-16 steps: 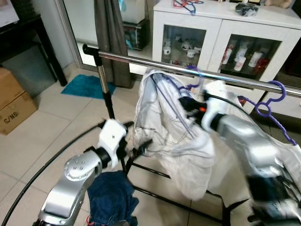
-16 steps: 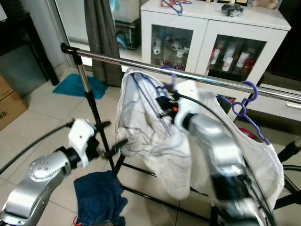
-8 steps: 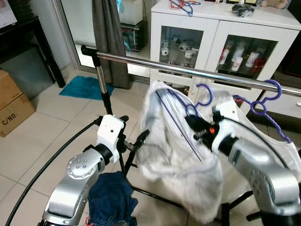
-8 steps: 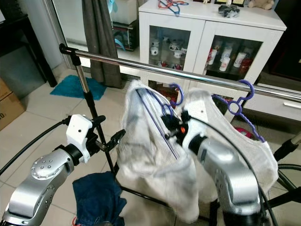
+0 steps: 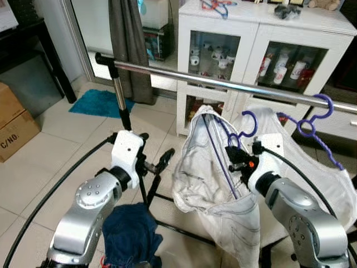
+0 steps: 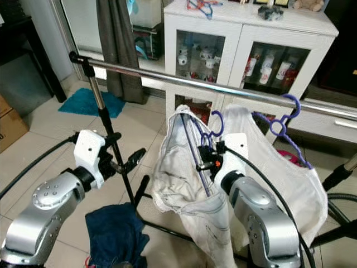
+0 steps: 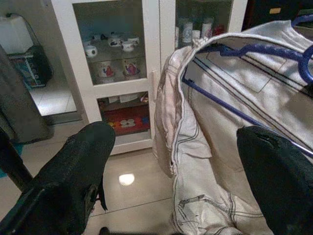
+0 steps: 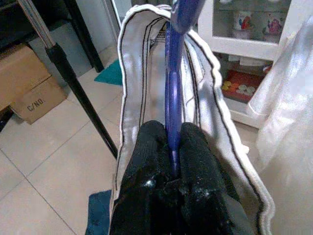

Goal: Hang hanger

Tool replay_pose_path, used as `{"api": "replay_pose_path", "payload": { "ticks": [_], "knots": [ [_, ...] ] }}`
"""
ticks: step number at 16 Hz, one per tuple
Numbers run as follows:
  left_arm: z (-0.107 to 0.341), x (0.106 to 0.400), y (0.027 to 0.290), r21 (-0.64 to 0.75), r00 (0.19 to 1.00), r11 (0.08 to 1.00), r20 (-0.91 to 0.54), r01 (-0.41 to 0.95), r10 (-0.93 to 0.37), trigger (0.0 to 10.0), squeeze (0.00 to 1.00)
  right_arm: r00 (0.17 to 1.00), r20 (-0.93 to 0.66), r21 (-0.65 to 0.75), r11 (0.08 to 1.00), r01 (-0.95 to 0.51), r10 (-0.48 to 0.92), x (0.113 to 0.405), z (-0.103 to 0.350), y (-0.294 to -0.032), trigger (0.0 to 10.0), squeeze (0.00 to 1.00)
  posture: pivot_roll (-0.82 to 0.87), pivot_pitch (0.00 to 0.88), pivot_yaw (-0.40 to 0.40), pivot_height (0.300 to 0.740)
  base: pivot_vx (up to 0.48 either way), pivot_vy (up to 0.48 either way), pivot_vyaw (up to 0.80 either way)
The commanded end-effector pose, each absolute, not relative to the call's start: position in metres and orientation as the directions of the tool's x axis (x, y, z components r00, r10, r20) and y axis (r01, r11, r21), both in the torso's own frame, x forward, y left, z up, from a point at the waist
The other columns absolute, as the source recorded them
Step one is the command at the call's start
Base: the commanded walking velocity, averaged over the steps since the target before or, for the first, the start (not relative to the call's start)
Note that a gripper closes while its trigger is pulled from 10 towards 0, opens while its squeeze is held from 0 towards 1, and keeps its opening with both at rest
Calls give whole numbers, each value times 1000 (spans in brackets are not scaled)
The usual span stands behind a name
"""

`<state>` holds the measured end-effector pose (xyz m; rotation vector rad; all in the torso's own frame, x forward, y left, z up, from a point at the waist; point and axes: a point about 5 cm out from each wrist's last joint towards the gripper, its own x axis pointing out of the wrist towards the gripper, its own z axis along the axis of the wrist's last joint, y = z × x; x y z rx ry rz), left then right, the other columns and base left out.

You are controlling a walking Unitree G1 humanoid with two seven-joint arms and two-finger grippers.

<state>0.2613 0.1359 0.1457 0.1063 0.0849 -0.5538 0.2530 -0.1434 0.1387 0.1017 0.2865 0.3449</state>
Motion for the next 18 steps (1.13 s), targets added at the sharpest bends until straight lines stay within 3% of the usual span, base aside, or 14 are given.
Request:
{"api": "replay_pose_path", "payload": {
  "ticks": [1, 4, 18],
  "knots": [
    [147, 262, 135, 78, 841, 839, -115, 538, -529, 10000, 63, 913, -212, 131, 936, -327, 349, 251, 150, -142, 0, 0, 34, 0, 13, 740, -274, 0, 0],
    [149, 263, 133, 91, 844, 840, -114, 535, -525, 10000, 63, 917, -223, 145, 942, -303, 330, 254, 148, -144, 0, 0, 73, 0, -23, 740, -262, 0, 0],
    [151, 262, 132, 90, 840, 836, -116, 541, -530, 10000, 47, 917, -214, 135, 940, -314, 338, 255, 154, -144, 0, 0, 81, 0, -20, 740, -249, 0, 0]
  ]
}}
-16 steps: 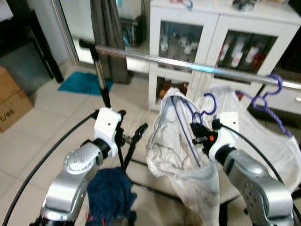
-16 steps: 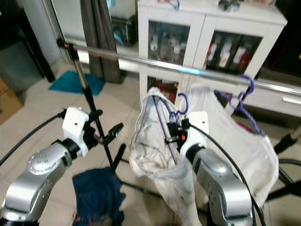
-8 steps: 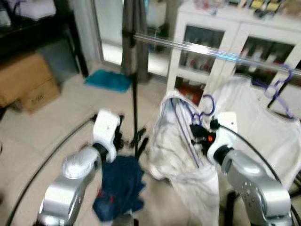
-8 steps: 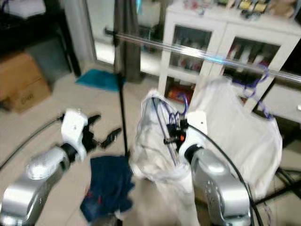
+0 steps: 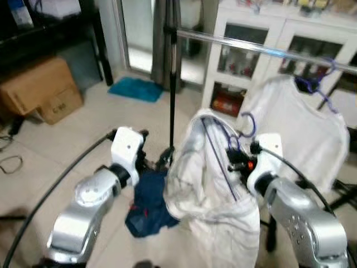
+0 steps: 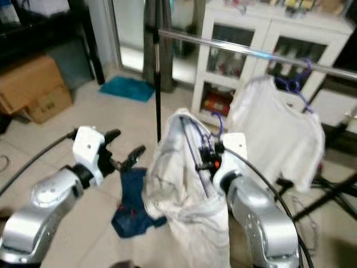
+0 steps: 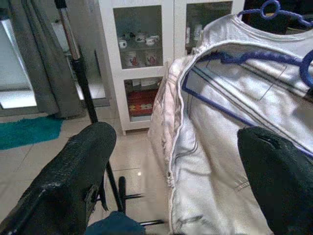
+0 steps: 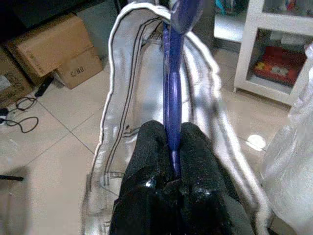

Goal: Hang hanger

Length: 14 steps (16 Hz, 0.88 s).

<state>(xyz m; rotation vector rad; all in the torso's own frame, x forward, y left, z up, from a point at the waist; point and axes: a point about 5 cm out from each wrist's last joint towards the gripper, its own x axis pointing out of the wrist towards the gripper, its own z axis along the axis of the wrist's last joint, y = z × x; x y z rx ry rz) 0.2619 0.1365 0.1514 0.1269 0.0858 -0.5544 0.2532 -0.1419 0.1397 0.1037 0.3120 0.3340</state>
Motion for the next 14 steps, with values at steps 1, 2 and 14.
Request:
{"api": "replay_pose_path", "payload": {
  "ticks": [1, 2, 14],
  "knots": [
    [150, 263, 133, 104, 841, 836, -121, 539, -527, 10000, 47, 917, -205, 134, 937, -321, 343, 256, 154, -143, 0, 0, 77, 0, -13, 740, 0, 0, 0],
    [154, 266, 135, 99, 836, 831, -110, 547, -538, 10000, 59, 915, -185, 130, 932, -339, 359, 258, 158, -139, 0, 0, 67, 0, 0, 740, 0, 0, 0],
    [170, 326, 128, 249, 861, 829, -49, 501, -506, 10000, 957, 757, 10, 117, 751, -650, 654, 252, 195, -118, 0, 0, 46, 0, 24, 740, 0, 0, 0]
  ]
}}
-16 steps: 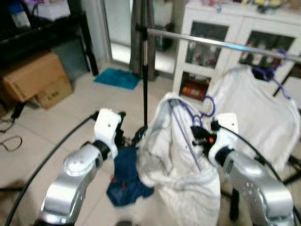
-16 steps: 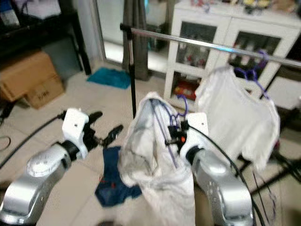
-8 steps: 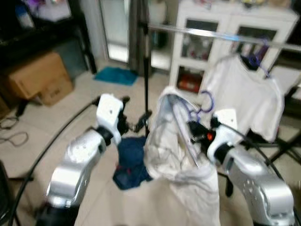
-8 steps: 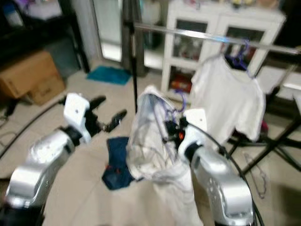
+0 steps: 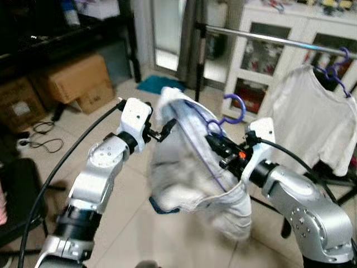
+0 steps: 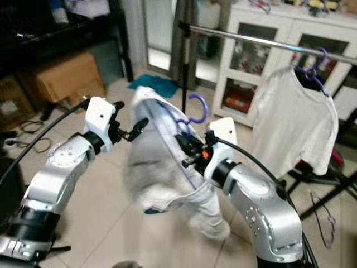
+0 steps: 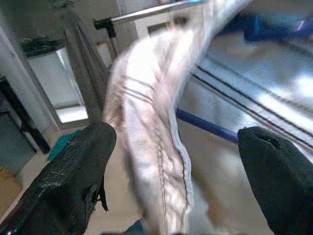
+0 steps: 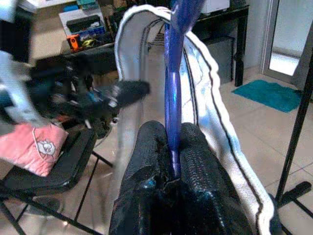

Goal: Hang hanger

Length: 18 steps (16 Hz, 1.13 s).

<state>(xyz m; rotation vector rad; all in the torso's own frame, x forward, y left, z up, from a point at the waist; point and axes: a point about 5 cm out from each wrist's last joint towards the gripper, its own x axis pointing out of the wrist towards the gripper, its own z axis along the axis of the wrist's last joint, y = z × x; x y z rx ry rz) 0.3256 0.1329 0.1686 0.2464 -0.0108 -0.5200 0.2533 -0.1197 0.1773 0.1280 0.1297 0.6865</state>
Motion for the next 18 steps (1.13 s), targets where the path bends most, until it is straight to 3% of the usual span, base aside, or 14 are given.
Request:
{"api": "replay_pose_path", "payload": {
  "ticks": [1, 2, 3, 4, 5, 18],
  "knots": [
    [166, 327, 129, 262, 858, 821, -71, 508, -509, 10000, 278, 747, 24, 117, 740, -662, 664, 251, 198, -117, 0, 0, 43, 0, 33, 740, 0, 0, 0],
    [163, 328, 130, 267, 858, 819, -77, 508, -507, 10000, 133, 741, 36, 120, 733, -670, 671, 250, 201, -116, 0, 0, 43, 0, 37, 740, 0, 0, 0],
    [162, 329, 130, 260, 858, 821, -78, 509, -508, 8431, 0, 738, 43, 123, 730, -673, 673, 250, 202, -116, 0, 0, 43, 0, 39, 740, 0, 0, 0],
    [162, 329, 129, 259, 857, 820, -79, 510, -509, 471, 0, 738, 44, 124, 729, -673, 674, 250, 202, -117, 0, 0, 42, 0, 39, 740, 0, 0, 0],
    [161, 330, 129, 254, 856, 820, -75, 513, -512, 0, 0, 736, 46, 129, 727, -675, 675, 250, 202, -118, 0, 0, 43, 0, 35, 740, 0, 0, 0],
    [155, 331, 138, 202, 883, 860, -76, 469, -464, 0, 0, 719, 59, 143, 707, -693, 692, 249, 204, -119, 0, 0, 36, 0, 30, 740, 0, 0, 0]
  ]
}}
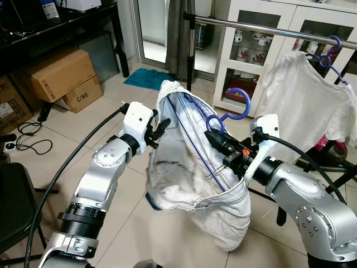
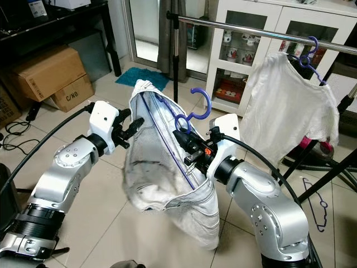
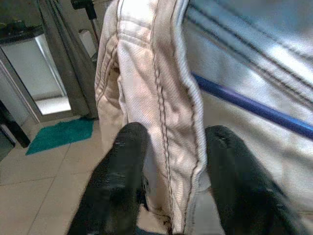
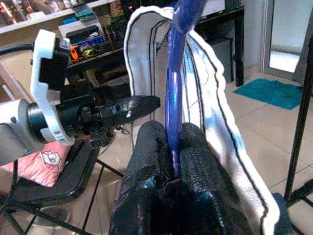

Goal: Hang hanger

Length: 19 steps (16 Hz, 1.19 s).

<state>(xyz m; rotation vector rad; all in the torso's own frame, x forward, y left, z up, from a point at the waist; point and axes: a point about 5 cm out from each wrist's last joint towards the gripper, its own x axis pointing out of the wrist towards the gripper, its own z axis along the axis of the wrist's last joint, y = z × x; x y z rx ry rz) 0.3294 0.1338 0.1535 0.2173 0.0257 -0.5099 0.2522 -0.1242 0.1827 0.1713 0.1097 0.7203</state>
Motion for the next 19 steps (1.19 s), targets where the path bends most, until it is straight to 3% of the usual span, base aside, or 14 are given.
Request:
{"api": "replay_pose_path", "payload": {
  "ticks": [1, 7, 13, 19],
  "knots": [
    [155, 332, 140, 204, 885, 862, -77, 464, -459, 0, 0, 718, 59, 141, 706, -694, 693, 248, 204, -120, 0, 0, 36, 0, 30, 740, 0, 0, 0],
    [152, 333, 154, 207, 906, 882, -97, 424, -412, 0, 0, 721, 28, 89, 716, -692, 693, 249, 202, -122, 0, 0, 33, 0, 35, 740, 0, 0, 0],
    [144, 327, 155, 172, 918, 902, -96, 396, -385, 0, 0, 691, 3, 49, 690, -722, 723, 252, 207, -125, 0, 0, 20, 0, -30, 740, 0, 0, 0],
    [145, 326, 160, 157, 923, 910, -93, 385, -374, 0, 0, 673, -7, 28, 673, -739, 739, 255, 209, -126, 0, 0, 20, 0, -43, 740, 0, 0, 0]
  ]
}}
